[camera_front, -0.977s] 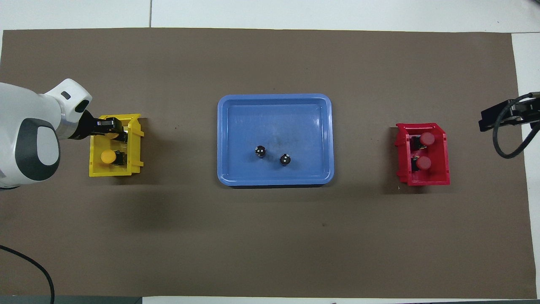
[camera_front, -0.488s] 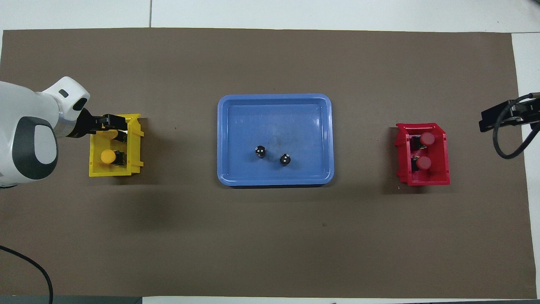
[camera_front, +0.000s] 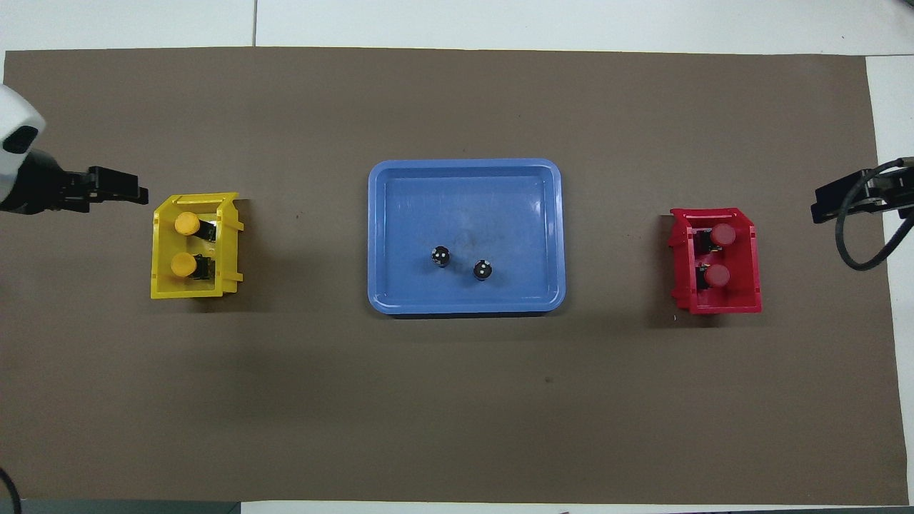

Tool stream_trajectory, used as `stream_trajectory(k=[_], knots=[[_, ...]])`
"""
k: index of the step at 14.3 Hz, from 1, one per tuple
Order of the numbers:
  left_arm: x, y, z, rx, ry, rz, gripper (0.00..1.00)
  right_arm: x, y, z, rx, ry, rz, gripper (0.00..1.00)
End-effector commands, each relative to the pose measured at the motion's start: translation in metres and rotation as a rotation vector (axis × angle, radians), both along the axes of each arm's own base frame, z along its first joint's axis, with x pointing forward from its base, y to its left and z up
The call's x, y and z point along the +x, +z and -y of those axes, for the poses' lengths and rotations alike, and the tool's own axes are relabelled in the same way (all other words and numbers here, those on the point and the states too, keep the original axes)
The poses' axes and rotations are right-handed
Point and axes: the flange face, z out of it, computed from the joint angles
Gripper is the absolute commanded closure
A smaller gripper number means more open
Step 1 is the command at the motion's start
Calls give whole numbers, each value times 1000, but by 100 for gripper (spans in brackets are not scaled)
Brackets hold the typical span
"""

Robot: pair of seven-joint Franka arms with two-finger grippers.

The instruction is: Sort red and yellow buttons by color

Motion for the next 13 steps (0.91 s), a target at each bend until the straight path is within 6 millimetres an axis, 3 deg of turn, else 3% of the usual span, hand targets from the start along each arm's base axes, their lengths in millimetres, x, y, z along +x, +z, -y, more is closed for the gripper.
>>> stream_trajectory(k=[1, 5, 6, 9, 11, 13], knots=[[-29, 44, 0, 29, -41, 8, 0, -6, 0, -1, 15, 7, 8, 0], [-50, 96, 14, 68, -82, -33, 0, -6, 0, -1, 15, 7, 9, 0], [-51, 98, 17, 69, -83, -43, 0, -6, -1, -1, 15, 7, 6, 0], [-52, 103, 71, 173, -70, -36, 0, -6, -1, -1, 15, 7, 6, 0], [-55, 103, 77, 180, -75, -49, 0, -6, 0, -1, 15, 7, 8, 0], [-59, 97, 68, 179, -69, -91, 0, -5, -1, -1, 14, 7, 8, 0]])
